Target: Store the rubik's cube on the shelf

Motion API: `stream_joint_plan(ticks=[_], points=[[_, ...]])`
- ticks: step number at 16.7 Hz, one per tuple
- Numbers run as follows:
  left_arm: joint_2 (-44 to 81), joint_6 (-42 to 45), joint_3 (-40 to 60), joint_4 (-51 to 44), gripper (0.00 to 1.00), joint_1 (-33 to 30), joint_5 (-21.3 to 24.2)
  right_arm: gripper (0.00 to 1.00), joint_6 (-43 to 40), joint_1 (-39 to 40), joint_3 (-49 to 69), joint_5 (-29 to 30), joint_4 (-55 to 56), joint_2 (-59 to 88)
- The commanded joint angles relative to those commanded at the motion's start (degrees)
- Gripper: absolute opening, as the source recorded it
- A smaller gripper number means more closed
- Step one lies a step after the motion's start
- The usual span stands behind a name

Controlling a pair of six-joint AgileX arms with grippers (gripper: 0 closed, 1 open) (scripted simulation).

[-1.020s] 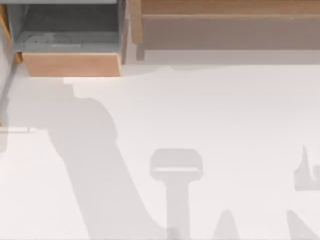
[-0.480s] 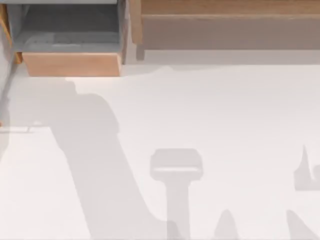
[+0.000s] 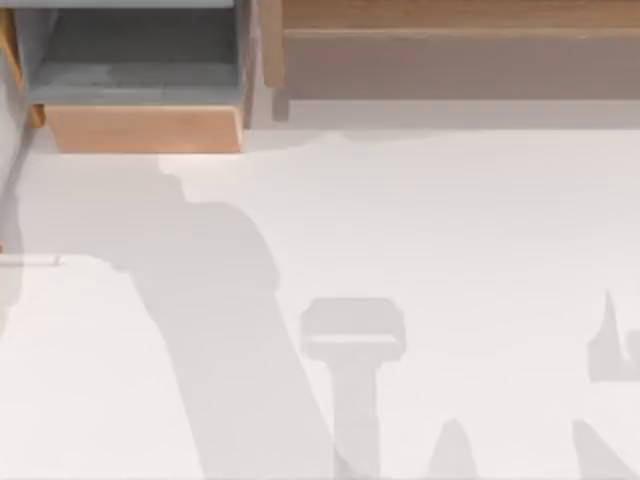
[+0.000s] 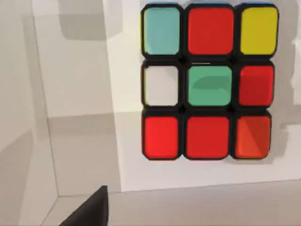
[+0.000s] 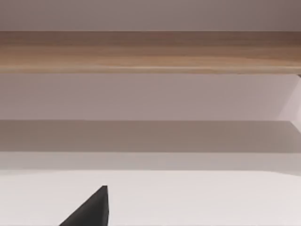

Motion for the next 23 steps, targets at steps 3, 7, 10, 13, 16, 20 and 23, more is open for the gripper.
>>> stream_joint_plan(ticks=[3, 7, 10, 13, 16, 20, 23], points=[[2.20, -0.20, -2.26, 4.79, 1.00, -0.21, -0.08, 1.00, 0.00, 0.00, 0.00, 0.00, 0.00, 0.00], [6.78, -0.94, -3.69, 10.25, 1.00, -0.85, -0.17, 1.00, 0.00, 0.00, 0.00, 0.00, 0.00, 0.00], [8.59, -1.41, -3.45, 12.28, 1.00, -1.47, -0.18, 1.00, 0.00, 0.00, 0.00, 0.00, 0.00, 0.00], [8.59, -1.41, -3.45, 12.28, 1.00, -1.47, -0.18, 1.00, 0.00, 0.00, 0.00, 0.00, 0.00, 0.00], [8.59, -1.41, -3.45, 12.28, 0.85, -1.47, -0.18, 1.00, 0.00, 0.00, 0.00, 0.00, 0.00, 0.00], [8.59, -1.41, -3.45, 12.28, 0.55, -1.47, -0.18, 1.00, 0.00, 0.00, 0.00, 0.00, 0.00, 0.00], [8.59, -1.41, -3.45, 12.28, 0.32, -1.47, -0.18, 1.00, 0.00, 0.00, 0.00, 0.00, 0.00, 0.00]])
